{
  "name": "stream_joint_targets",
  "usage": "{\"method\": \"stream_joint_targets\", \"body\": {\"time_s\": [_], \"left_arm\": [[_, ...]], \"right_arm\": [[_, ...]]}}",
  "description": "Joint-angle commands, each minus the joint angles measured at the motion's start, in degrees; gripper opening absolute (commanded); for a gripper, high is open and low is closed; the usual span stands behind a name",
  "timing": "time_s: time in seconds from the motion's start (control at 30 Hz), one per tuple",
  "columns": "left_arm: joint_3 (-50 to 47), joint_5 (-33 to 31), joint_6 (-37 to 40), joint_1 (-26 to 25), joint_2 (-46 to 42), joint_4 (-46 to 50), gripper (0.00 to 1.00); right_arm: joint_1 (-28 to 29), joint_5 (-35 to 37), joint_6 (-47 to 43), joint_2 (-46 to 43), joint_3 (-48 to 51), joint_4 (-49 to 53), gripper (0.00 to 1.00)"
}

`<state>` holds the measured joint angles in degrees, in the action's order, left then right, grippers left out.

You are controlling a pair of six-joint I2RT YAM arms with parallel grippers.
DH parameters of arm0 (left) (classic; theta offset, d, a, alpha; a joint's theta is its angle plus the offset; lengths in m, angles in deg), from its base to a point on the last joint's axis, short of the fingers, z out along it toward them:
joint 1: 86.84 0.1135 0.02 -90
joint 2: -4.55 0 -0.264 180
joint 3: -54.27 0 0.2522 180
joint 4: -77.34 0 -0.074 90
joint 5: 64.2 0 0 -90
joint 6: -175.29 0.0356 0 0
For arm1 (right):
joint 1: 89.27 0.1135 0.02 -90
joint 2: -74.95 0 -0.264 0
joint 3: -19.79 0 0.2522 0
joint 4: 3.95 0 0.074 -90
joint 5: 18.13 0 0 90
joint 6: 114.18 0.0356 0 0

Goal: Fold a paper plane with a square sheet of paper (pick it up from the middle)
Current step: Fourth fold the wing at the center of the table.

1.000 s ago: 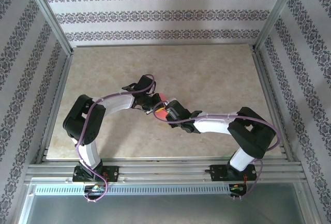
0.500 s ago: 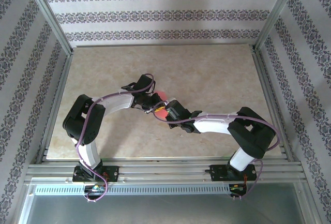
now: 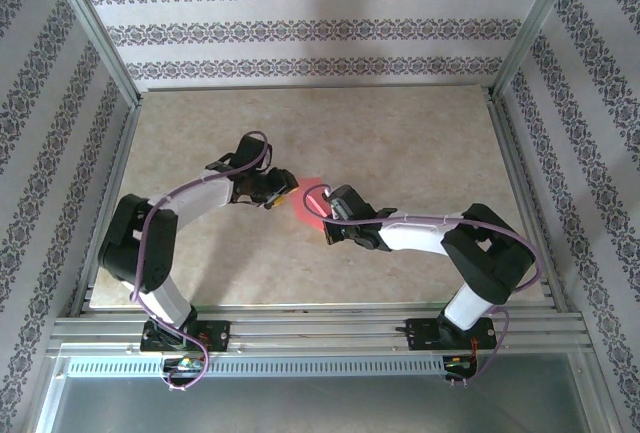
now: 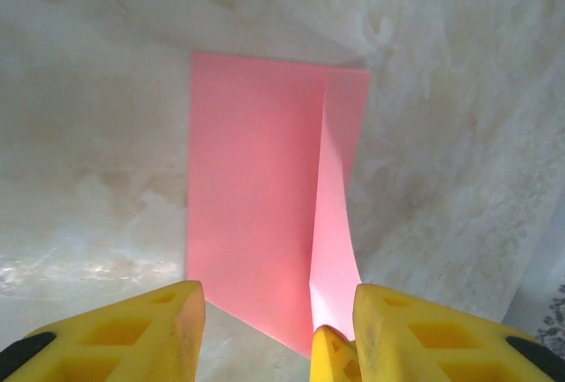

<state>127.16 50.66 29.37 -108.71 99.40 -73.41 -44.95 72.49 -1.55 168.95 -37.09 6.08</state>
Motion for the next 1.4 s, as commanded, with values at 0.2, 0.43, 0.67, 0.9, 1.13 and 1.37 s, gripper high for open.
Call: {"method": "stream_joint_targets", "body": {"time_s": [0.2, 0.43, 0.67, 0.9, 1.13, 1.37], "left_arm": [[-11.64, 2.60, -4.02, -1.71, -3.95, -20.85, 0.45], [-14.04, 4.13, -4.75, -3.91, -0.09, -28.43, 0.27], [-13.29, 4.34, -4.77, -5.02, 3.23, -29.91, 0.15], [-12.77, 4.84, -5.57, -5.42, 7.48, -30.93, 0.16], [-11.20, 4.00, -6.47, -5.53, 9.06, -28.08, 0.25], [-10.24, 2.72, -6.31, -5.68, 8.89, -22.09, 0.29]], "right_arm": [[-3.43, -13.92, 7.03, 3.54, -0.39, -4.53, 0.05], [-5.43, -18.27, 9.64, 2.96, 0.04, -6.11, 0.06], [-6.34, -19.34, 9.97, 1.65, 0.40, -5.96, 0.07], [-6.39, -18.87, 8.84, 1.59, 0.44, -5.44, 0.08], [-5.99, -17.14, 6.01, 0.54, 0.06, -3.26, 0.12], [-2.69, -7.83, 2.23, -5.39, -0.11, 0.07, 0.37]]}}
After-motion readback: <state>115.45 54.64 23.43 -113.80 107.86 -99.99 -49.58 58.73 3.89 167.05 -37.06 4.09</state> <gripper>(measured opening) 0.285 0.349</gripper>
